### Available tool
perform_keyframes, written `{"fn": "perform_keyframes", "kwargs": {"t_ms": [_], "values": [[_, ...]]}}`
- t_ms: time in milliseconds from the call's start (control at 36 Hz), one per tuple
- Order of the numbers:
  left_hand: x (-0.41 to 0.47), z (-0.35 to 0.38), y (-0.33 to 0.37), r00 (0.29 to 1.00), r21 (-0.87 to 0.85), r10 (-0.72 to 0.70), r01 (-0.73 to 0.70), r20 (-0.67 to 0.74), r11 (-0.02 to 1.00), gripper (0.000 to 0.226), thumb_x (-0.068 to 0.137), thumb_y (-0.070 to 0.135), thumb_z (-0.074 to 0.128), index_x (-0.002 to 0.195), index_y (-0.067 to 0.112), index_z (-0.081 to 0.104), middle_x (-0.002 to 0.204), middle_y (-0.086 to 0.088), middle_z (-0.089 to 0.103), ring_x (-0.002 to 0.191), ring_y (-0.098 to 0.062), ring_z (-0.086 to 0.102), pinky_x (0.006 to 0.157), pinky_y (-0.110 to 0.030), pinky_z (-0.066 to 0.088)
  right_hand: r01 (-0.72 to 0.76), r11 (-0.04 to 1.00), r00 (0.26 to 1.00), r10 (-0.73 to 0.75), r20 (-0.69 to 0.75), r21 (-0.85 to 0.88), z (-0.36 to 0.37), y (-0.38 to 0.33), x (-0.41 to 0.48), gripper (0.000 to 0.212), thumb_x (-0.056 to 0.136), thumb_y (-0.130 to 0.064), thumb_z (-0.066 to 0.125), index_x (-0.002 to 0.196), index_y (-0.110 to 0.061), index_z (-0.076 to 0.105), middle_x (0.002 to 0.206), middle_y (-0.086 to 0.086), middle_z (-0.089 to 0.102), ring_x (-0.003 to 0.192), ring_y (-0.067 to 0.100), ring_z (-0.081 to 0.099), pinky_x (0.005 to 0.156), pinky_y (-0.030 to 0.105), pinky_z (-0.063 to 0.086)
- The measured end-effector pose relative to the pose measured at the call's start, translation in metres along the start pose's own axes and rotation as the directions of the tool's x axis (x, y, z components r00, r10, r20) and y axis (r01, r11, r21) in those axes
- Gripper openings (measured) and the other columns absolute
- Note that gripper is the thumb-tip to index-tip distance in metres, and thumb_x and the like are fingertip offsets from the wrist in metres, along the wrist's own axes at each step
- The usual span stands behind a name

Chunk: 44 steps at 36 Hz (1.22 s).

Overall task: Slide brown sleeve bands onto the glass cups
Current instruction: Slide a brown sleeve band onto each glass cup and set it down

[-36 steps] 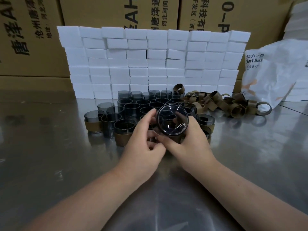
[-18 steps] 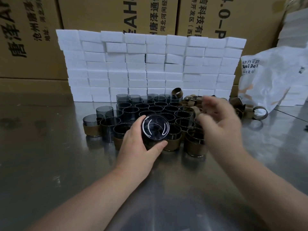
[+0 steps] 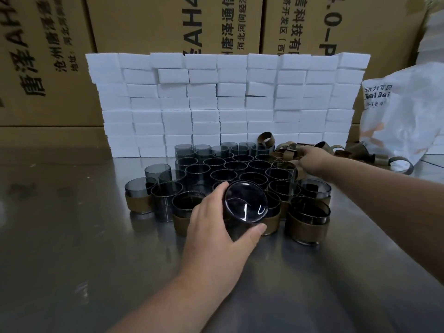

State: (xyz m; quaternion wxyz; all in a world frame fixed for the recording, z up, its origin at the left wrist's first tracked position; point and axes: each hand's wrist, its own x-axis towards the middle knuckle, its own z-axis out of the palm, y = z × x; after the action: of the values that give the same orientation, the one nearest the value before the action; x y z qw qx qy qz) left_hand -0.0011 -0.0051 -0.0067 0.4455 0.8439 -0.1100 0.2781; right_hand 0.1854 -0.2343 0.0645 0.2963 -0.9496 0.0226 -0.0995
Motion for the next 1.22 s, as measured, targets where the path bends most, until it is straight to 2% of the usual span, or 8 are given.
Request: {"fn": "perform_keyframes", "kwargs": {"t_ms": [111,222,306,389,528,778,1028,1222], "values": [[0.0,0.0,-0.001,1.0,-0.016,0.008,-0.008,-0.022,1.0,0.083,0.059,0.062,0.056,0.133,0.051,0.021,0.108,0.047,0.022,0.113,0.014,0.022,0.096,-0.015,0.021,-0.155,0.984,0.987,0.15,0.059,0.093,0.011,-0.002,0.013,0.036,0.094,-0.01,0.047,0.129,-0.002,0.05,0.126,0.017,0.056,0.105,0.027,0.053,0.09,0.032,0.047],[0.0,0.0,0.0,1.0,-0.015,0.011,-0.011,-0.01,1.0,0.083,0.058,0.063,0.055,0.133,0.05,0.021,0.106,0.048,0.019,0.111,0.015,0.022,0.097,-0.016,0.021,-0.117,0.955,0.99,0.133,0.04,-0.273,0.014,-0.006,0.012,0.029,0.095,-0.027,0.048,0.118,-0.013,0.057,0.114,0.008,0.059,0.103,0.021,0.053,0.08,0.023,0.045],[-0.001,0.001,0.0,1.0,-0.013,0.008,-0.008,-0.009,1.0,0.082,0.058,0.064,0.054,0.132,0.051,0.02,0.105,0.048,0.02,0.109,0.016,0.022,0.095,-0.017,0.022,-0.221,0.968,0.974,0.226,0.03,-0.116,0.009,-0.009,0.01,0.016,0.096,-0.023,0.048,0.105,-0.013,0.056,0.072,0.001,0.046,0.085,0.019,0.046,0.056,0.022,0.036],[0.0,0.001,0.0,1.0,-0.012,0.013,-0.013,-0.017,1.0,0.081,0.059,0.064,0.054,0.131,0.052,0.02,0.107,0.046,0.023,0.11,0.016,0.022,0.095,-0.017,0.023,-0.172,0.984,0.984,0.17,0.046,0.036,0.01,-0.005,0.01,0.03,0.095,-0.018,0.049,0.121,-0.004,0.055,0.082,0.005,0.053,0.091,0.021,0.054,0.072,0.025,0.045],[0.0,0.001,-0.001,1.0,-0.005,0.025,-0.025,-0.012,1.0,0.08,0.059,0.065,0.053,0.13,0.053,0.017,0.107,0.045,0.023,0.108,0.017,0.02,0.095,-0.016,0.021,-0.255,0.937,0.963,0.269,-0.027,0.239,0.008,0.005,0.02,0.032,0.089,-0.004,0.055,0.119,0.008,0.055,0.1,0.019,0.064,0.068,0.02,0.053,0.058,0.019,0.04],[0.002,0.001,0.002,0.999,-0.009,0.022,-0.022,-0.029,1.0,0.084,0.061,0.062,0.054,0.137,0.042,0.024,0.106,0.046,0.022,0.107,0.019,0.017,0.089,-0.008,0.021,0.09,0.979,0.932,-0.019,-0.361,0.181,-0.011,-0.03,-0.024,0.023,0.094,-0.015,0.034,0.105,-0.013,0.055,0.093,0.011,0.06,0.083,0.029,0.057,0.066,0.034,0.044],[0.003,-0.002,0.004,0.997,-0.045,-0.016,0.013,-0.077,0.999,0.082,0.067,0.054,0.061,0.139,0.033,0.028,0.132,0.017,0.04,0.121,0.005,0.026,0.099,-0.017,0.021,0.432,0.539,0.892,-0.135,-0.432,0.724,-0.008,-0.08,-0.154,0.006,0.087,-0.032,0.056,0.085,-0.026,0.053,0.057,-0.02,0.059,0.051,-0.004,0.05,0.064,0.025,0.047],[0.005,-0.002,0.003,0.975,-0.06,-0.036,0.023,-0.22,0.998,0.082,0.066,0.048,0.064,0.139,0.028,0.03,0.135,0.009,0.042,0.124,-0.004,0.029,0.101,-0.023,0.024,0.501,0.514,0.864,-0.255,-0.434,0.696,0.025,-0.075,-0.2,0.027,0.082,-0.033,0.048,0.106,-0.03,0.059,0.092,-0.019,0.065,0.081,-0.003,0.057,0.072,0.016,0.044]]}}
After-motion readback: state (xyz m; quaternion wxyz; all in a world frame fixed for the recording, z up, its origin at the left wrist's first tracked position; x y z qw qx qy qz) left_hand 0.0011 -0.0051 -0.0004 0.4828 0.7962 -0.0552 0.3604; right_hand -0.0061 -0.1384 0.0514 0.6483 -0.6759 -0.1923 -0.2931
